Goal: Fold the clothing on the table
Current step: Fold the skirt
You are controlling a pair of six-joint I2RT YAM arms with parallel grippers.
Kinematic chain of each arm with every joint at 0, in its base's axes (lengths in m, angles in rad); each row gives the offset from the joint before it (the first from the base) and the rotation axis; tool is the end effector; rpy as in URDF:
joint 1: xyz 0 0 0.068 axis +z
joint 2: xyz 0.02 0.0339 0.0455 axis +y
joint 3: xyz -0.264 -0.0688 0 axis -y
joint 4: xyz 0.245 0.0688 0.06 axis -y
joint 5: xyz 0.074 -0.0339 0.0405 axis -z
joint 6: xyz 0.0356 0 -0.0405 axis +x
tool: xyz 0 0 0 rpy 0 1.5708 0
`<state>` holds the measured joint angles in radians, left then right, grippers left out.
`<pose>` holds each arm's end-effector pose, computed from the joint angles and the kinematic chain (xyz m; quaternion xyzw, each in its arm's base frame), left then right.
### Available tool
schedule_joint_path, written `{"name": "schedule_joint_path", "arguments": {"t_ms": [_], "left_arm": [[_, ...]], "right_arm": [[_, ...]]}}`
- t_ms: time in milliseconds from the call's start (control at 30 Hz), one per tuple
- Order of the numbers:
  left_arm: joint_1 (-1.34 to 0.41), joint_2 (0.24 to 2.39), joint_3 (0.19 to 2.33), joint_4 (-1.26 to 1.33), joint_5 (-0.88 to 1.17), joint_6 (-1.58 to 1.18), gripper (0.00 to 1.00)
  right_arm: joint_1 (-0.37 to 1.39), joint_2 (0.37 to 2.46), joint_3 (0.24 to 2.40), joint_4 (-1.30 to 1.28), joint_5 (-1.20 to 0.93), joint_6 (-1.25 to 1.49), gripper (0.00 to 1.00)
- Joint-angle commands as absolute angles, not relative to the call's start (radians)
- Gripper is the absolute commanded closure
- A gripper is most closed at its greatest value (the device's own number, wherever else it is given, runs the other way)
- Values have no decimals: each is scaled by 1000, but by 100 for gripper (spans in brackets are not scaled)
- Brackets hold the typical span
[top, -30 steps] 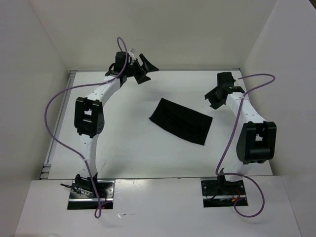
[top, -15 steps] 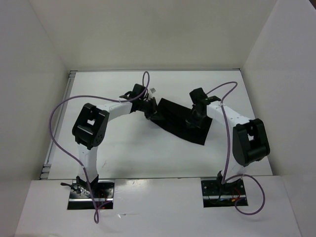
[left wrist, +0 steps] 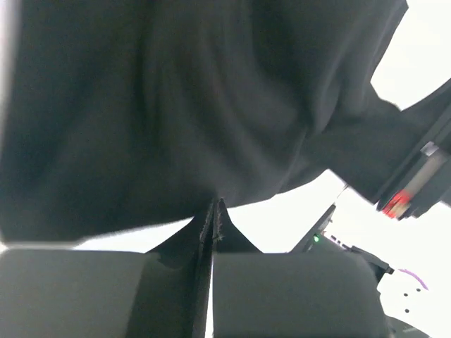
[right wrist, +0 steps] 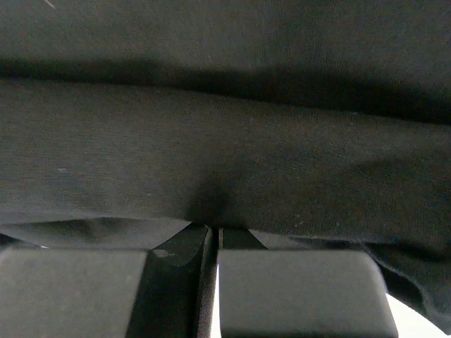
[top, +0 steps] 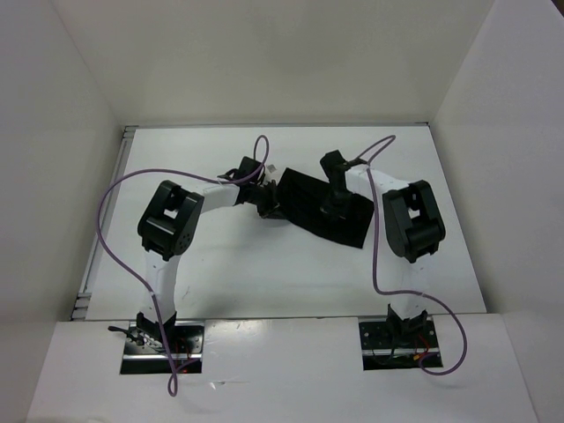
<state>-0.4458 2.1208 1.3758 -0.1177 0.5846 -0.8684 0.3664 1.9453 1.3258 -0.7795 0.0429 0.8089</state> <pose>0.3941 -0.2101 0.1378 -0.0907 0.8992 -0.4168 0.0978 0.3456 0.1310 0.1578 0.2204 0.9714 0.0298 0.0832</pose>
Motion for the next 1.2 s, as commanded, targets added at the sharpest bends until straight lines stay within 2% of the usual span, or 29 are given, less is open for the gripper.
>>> {"name": "schedule_joint_path", "arguments": {"t_ms": [0,200,500,567,767,1000,1167], "left_arm": [[-445,2082,1361,-86,578,-856,100],[-445,2082,1330,-95,557,-845,100],[-445,2042,1319,-84,557,-854,100],[-445,2005,1319,-84,557,-854,100],[-445,1865,1351,-94,537,-854,100],[-416,2041,1537,-106,572,-864,100],[-407,2134,1572,-104,517,-876,100]], "right_arm": [[313,1997,1475,-779,160,772,100],[218,2040,1710,-839,123,739,100],[195,2075,1729,-798,160,700,100],[195,2017,1729,-789,160,666,100],[221,1795,1652,-790,115,623,100],[221,1746,1435,-816,-11,644,100],[230,1735,1307,-773,-41,664,100]]}}
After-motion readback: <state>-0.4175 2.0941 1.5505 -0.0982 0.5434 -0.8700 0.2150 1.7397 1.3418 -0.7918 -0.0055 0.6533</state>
